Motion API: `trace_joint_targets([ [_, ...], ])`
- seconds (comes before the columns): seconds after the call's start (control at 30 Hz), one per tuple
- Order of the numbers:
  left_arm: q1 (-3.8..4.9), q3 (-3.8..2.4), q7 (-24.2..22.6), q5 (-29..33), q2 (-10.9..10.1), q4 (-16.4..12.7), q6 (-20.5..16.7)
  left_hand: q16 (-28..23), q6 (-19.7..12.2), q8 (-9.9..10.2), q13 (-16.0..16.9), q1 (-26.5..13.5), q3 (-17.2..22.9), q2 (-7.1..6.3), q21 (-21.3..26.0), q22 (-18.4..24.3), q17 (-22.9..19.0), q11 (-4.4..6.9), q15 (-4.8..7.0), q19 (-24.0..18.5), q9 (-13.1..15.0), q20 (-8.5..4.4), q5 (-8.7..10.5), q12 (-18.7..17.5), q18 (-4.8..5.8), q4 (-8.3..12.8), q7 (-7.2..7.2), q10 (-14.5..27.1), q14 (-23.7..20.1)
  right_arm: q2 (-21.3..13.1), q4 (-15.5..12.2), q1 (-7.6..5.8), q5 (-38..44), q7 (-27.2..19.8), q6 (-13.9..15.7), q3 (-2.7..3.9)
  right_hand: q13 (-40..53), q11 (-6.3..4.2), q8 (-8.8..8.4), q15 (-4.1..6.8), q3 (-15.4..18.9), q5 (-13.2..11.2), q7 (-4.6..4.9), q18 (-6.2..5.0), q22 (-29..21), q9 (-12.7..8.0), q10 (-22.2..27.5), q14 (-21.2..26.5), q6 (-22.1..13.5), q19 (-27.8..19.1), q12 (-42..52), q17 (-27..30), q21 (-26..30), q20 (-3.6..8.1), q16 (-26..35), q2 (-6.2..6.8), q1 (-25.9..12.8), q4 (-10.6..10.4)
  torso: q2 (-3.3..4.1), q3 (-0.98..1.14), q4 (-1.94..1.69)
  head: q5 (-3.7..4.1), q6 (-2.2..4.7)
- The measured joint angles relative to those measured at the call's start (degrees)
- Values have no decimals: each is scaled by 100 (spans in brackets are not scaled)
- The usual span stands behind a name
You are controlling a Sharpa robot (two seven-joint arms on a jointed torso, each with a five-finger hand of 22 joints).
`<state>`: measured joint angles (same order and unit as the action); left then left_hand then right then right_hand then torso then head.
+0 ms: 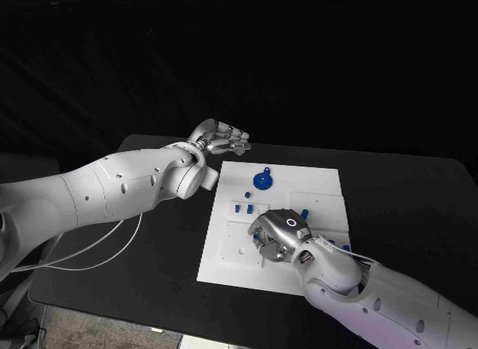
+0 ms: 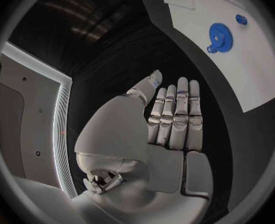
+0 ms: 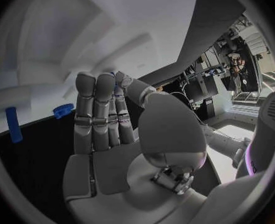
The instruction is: Assemble the parts on the task board
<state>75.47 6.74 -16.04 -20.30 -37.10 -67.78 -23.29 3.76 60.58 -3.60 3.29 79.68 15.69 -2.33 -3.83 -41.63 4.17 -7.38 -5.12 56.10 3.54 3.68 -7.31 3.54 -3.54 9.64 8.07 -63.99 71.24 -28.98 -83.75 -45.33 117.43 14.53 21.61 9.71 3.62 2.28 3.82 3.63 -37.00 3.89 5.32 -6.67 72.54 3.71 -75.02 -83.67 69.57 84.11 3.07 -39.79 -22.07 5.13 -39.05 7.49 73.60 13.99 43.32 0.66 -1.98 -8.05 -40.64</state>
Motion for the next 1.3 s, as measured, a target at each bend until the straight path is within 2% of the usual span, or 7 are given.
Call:
trace_joint_targets([
  [0.17, 0, 0, 8, -1, -2, 0, 7, 0, 0, 0, 0, 0, 0, 0, 0, -5, 0, 0, 0, 0, 0, 0, 0, 0, 0, 0, 0, 0, 0, -21, 4, 24, -79, -19, 1, -26, -16, 213, 0, -134, 112, 78, 93, -139, -74, -2, 791, 18, -268, -10, 68, 44, 226, -152, -28, 279, -256, -141, -1, 4, 4, -4, -5],
  [0.3, 0, 0, 14, -2, -3, 0, 13, 0, 0, 0, 0, 0, 0, 0, 0, -4, 0, 0, 0, 0, 0, 0, 0, 0, 0, 0, 0, 0, 0, -34, -9, 24, -158, -36, 57, -26, -15, 294, 0, -185, 563, 78, 60, -220, -258, -2, 1171, 52, -388, -18, 68, 151, 588, -240, -27, 410, -168, -236, -2, 9, 7, -1, -8],
  [0.43, 0, 0, 20, -3, -3, 0, 19, 0, 0, 0, 0, 0, 0, 0, 0, -4, 0, 0, 0, 0, 0, 0, 0, 0, 0, 0, 0, 0, 0, -56, -46, 22, -228, -57, 164, -24, -15, 314, 0, -206, 879, 78, 61, -266, -387, -1, 1289, 42, -442, 4, 68, 258, 773, -261, -26, 420, -66, -326, -3, 14, 6, 5, -8],
  [0.8, 0, 0, 29, -5, -14, 3, 33, 0, 0, 0, 0, 0, 0, 0, 0, -9, 0, 0, 0, 0, 0, 0, 0, 0, 0, 0, 0, 0, 0, -256, -344, 23, -386, -88, 447, 14, -15, 315, 0, -210, 996, 127, 30, -270, -451, -1, 1288, 38, -473, -8, 68, 347, 824, -291, -67, 473, -13, -411, -7, 10, 7, 18, 7],
  [0.97, 0, 0, 31, -6, -16, 7, 36, 0, 0, 0, 0, 0, 0, 0, 0, -8, 0, 0, 0, 0, 0, 0, 0, 0, 0, 0, 0, 0, 0, -393, -547, 25, -448, -86, 488, 172, -15, 283, 0, -210, 909, 127, 30, -271, -414, -1, 1147, 38, -473, -8, 56, 353, 654, -291, -156, 473, -13, -450, -9, 7, 7, 44, 28],
  [1.13, 0, 1, 22, -6, -30, 4, 27, 0, 0, 0, 0, 17, 0, 17, -12, -42, 0, 15, 0, 0, 0, 0, 0, 0, 0, 0, 0, -15, 0, -604, -774, 1, -492, -15, 387, 480, -14, 185, 0, -173, 199, 54, 59, -279, -113, -4, 726, 25, -648, -10, 45, 237, 74, -226, -366, 516, -56, -395, -9, 3, 9, 112, 90],
  [1.3, 0, 1, -21, -6, -61, 1, 4, 0, 52, 0, 0, 23, 0, 23, -25, -109, 0, 58, 22, 0, 0, 0, 0, 0, 0, 1, -10, -106, 22, -853, -834, -97, -563, 86, 120, 717, -14, 215, 0, -164, 389, 82, 42, -279, -50, -8, 773, 34, -714, -10, 45, 222, 1, -226, -422, 554, -129, -493, -9, 4, 16, 150, 144],
])
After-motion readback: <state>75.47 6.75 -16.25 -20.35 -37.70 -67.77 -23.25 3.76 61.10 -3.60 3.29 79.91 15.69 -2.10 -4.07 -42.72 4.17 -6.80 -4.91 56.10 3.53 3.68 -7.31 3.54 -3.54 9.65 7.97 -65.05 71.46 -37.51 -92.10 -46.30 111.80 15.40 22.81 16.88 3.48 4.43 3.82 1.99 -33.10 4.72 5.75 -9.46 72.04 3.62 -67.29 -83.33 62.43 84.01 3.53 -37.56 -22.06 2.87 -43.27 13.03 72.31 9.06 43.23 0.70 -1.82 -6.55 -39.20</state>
